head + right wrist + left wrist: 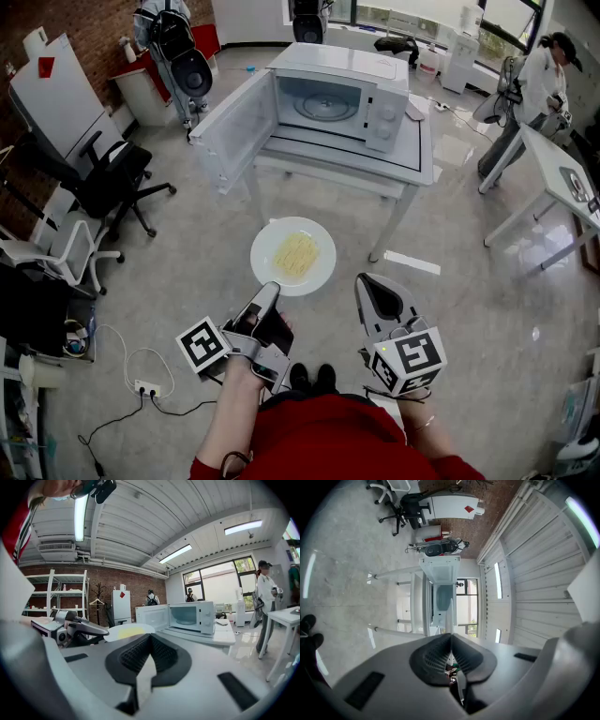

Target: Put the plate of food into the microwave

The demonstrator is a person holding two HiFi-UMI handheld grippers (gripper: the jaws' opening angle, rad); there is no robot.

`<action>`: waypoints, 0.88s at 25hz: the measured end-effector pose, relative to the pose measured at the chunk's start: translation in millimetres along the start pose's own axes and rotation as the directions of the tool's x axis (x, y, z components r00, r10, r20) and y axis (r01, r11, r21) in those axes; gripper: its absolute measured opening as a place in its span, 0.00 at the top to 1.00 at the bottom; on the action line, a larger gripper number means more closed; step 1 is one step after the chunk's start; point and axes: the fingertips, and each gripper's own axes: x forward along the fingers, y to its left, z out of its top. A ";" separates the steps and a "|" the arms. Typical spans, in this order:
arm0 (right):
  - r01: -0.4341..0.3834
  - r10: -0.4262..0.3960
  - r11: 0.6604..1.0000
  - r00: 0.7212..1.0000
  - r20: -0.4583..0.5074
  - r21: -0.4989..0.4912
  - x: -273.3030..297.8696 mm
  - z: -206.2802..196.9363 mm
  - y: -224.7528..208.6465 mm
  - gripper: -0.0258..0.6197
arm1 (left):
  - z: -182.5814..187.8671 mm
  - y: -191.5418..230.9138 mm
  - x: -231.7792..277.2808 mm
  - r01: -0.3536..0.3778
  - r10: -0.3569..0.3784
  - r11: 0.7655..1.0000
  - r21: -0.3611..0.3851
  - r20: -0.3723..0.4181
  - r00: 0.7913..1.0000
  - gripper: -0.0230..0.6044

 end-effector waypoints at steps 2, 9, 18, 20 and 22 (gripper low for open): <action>0.000 0.000 1.000 1.000 -0.001 0.001 0.3 -0.4 0.6 0.94 | 0.0 0.5 -1.0 -0.004 0.004 1.000 -0.002 0.000 1.000 0.93; -0.006 0.006 1.000 1.000 -0.005 -0.006 1.1 0.7 4.1 0.94 | -0.1 -2.2 -2.1 0.002 -0.001 1.000 -0.008 0.001 1.000 0.93; -0.015 0.015 1.000 1.000 -0.013 0.005 4.5 -3.4 11.4 0.94 | 7.9 -1.7 -6.3 0.000 0.000 1.000 -0.005 -0.001 1.000 0.93; -0.018 0.018 1.000 1.000 -0.009 0.015 3.8 -4.0 11.0 0.94 | 8.5 -2.1 -5.7 0.001 -0.001 1.000 -0.003 -0.005 1.000 0.93; -0.017 0.017 1.000 1.000 -0.008 0.019 3.7 -4.9 11.2 0.94 | 11.2 -2.3 -5.5 0.002 -0.002 1.000 0.000 -0.007 1.000 0.93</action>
